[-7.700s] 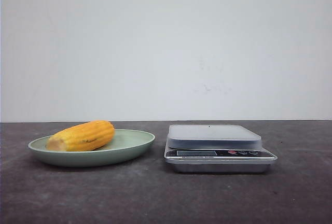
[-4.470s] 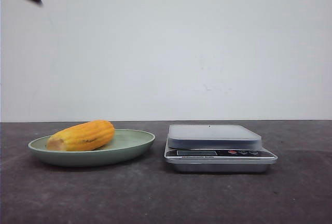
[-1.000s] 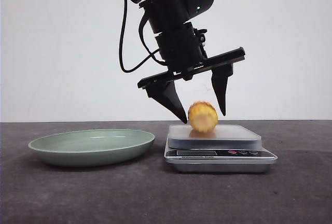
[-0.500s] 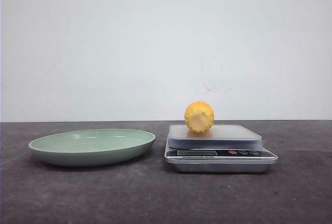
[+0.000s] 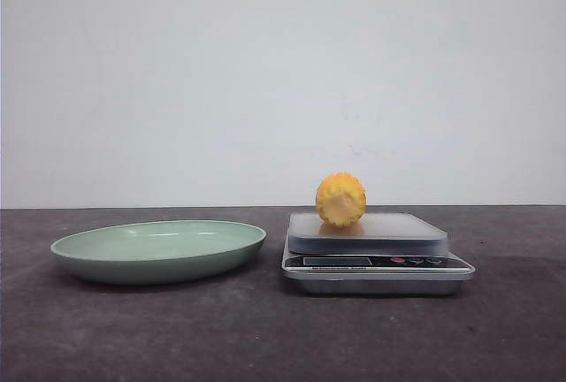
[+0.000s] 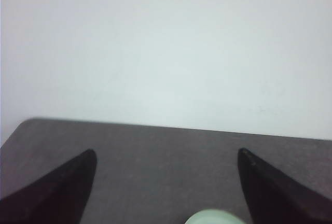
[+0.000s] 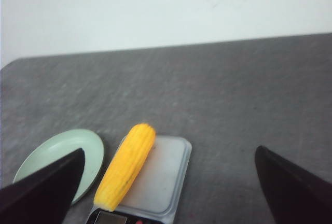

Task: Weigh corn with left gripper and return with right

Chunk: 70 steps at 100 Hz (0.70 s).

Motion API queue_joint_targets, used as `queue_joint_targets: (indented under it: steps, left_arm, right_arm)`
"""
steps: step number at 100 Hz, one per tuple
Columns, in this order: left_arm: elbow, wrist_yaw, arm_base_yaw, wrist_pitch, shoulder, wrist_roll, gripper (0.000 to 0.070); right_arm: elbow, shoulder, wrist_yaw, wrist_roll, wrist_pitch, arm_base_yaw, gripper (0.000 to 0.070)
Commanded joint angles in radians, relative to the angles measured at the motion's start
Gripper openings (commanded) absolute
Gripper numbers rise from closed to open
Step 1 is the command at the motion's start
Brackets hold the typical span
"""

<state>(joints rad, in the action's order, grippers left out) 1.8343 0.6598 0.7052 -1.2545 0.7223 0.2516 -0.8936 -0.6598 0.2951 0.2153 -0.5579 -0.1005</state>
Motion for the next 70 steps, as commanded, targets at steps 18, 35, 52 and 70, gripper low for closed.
queue_joint_targets:
  steps: [18,35,52,70]
  left_arm:
    - [-0.021,-0.015,-0.031,-0.207,-0.182,0.151,0.0515]
    - [-0.110,-0.056,-0.095,-0.207,-0.311,0.177,0.0512]
    - [-0.257,-0.197,-0.177,-0.207,-0.420,0.211,0.0512]
    - [-0.421,-0.278,-0.272,-0.207,-0.484,0.208,0.0512]
  right_arm:
    - [-0.018,-0.150,-0.005,0.005,0.084,-0.105,0.0644]
    - [-0.018,-0.300,-0.016,0.016,0.175,-0.198,0.0644]
    - [-0.018,-0.470,-0.068,0.029,0.286,-0.291,0.0644]
    - [-0.020,-0.651,-0.143,0.062,0.386,-0.367,0.0644]
